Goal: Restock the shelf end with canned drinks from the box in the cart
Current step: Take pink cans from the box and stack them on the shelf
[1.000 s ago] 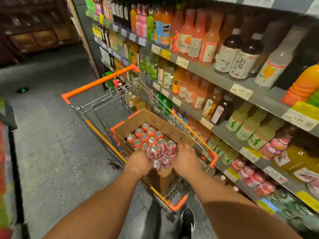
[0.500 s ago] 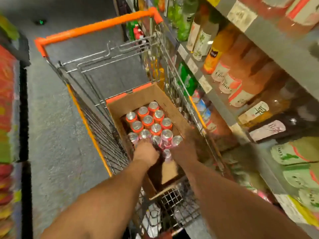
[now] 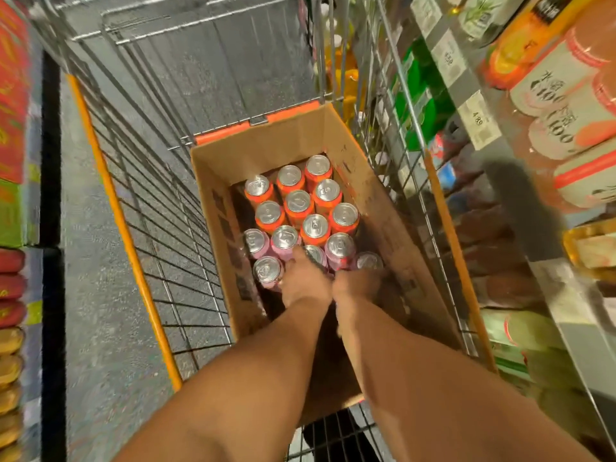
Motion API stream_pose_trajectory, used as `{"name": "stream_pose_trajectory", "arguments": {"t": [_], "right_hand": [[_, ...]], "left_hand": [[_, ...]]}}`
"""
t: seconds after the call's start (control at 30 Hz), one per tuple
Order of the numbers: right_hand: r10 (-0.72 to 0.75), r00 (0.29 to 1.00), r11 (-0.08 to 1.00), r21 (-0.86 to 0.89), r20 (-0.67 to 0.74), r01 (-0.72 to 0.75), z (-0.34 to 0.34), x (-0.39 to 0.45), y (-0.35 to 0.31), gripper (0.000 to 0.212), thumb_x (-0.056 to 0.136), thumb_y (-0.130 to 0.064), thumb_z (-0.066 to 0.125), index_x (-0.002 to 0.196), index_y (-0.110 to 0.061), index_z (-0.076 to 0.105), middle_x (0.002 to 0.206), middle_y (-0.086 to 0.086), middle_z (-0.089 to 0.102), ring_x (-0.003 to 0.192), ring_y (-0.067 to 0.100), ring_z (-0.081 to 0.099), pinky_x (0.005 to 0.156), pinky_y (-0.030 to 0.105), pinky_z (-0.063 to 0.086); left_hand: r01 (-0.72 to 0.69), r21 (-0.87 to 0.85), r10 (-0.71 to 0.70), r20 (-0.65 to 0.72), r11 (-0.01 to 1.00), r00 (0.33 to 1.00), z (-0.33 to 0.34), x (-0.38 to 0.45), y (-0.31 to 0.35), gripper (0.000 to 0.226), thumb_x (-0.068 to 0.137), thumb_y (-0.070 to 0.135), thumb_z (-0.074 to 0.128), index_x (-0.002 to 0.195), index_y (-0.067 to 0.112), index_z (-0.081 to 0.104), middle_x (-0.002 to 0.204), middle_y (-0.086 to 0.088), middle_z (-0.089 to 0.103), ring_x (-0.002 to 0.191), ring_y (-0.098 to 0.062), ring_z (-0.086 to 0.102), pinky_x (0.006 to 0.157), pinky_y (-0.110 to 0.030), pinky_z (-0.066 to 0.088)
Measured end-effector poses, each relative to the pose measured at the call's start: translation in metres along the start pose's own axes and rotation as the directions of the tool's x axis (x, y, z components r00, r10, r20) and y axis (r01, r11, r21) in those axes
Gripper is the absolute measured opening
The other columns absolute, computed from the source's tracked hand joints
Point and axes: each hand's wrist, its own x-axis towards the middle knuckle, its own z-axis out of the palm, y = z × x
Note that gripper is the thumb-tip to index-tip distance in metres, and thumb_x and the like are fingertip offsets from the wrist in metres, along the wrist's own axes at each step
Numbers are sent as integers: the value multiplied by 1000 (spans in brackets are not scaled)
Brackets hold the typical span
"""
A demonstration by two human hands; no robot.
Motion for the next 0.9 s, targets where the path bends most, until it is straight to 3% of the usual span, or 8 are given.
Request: {"name": "stream_pose_trajectory", "arguments": {"t": [0.1,0.23,0.43,0.53,0.63,0.7,0.83,0.9], "right_hand": [[66,985,998,18,-158,-64,4,6,3,58,95,-25,57,144,-12,28,137,18,47,121,35,52,101,41,46],[100,963,993,88,-250,-81,7,3,2,46,100,-29,54,139,-16,33,132,14,53,117,33,56,95,37,45],[-128,979,992,-40,-159,123,-6,-25,3,62,85,-30,63,137,-6,38,129,18,51,113,34,54,83,32,41],[-232,942,970,-136,-243,204,-29,-65,-8,56,82,-37,69,126,-9,48,117,11,59,110,29,60,83,31,48],[-383,866,924,-113,-323,366,-67,-121,-16,58,79,-29,72,127,-8,49,116,13,55,113,33,57,90,37,49],[-490,760,864,-124,-427,488,-100,-158,-19,54,76,-27,72,122,-5,54,114,17,58,105,36,59,88,39,51],[-364,777,906,-4,-513,423,-182,-238,-31,48,71,-38,68,112,-15,54,108,5,56,100,32,58,80,36,49],[-344,723,911,-27,-600,411,-228,-274,-31,49,72,-41,67,112,-14,55,109,5,55,101,31,58,79,37,49]], "left_hand": [[27,-4,-27,-11,1000,1000,4,7,-4,48,84,29,67,121,22,37,119,-11,62,112,-34,60,94,-47,50],[-22,-11,22,-4,1000,1000,3,5,-7,46,85,34,63,121,24,36,113,-9,65,103,-34,63,90,-48,52],[-210,16,210,34,978,977,-23,-8,-11,46,82,41,64,117,26,39,114,-7,64,105,-34,63,88,-44,51],[-338,26,336,44,941,941,-55,-23,-6,46,79,40,69,114,27,42,113,-5,61,104,-32,61,87,-44,52],[-496,126,494,45,859,868,-102,-45,1,56,76,45,69,121,30,38,115,-5,60,103,-33,62,85,-42,53],[-597,170,605,11,784,796,-137,-65,12,57,75,49,68,120,29,40,116,-9,58,102,-36,62,81,-41,51],[-768,146,779,-36,624,626,-209,-122,59,61,71,50,72,120,23,49,105,-1,46,101,-35,59,76,-36,46],[-853,127,861,-10,506,509,-238,-161,92,57,68,51,70,115,23,51,103,0,46,98,-31,57,73,-33,43]]}}
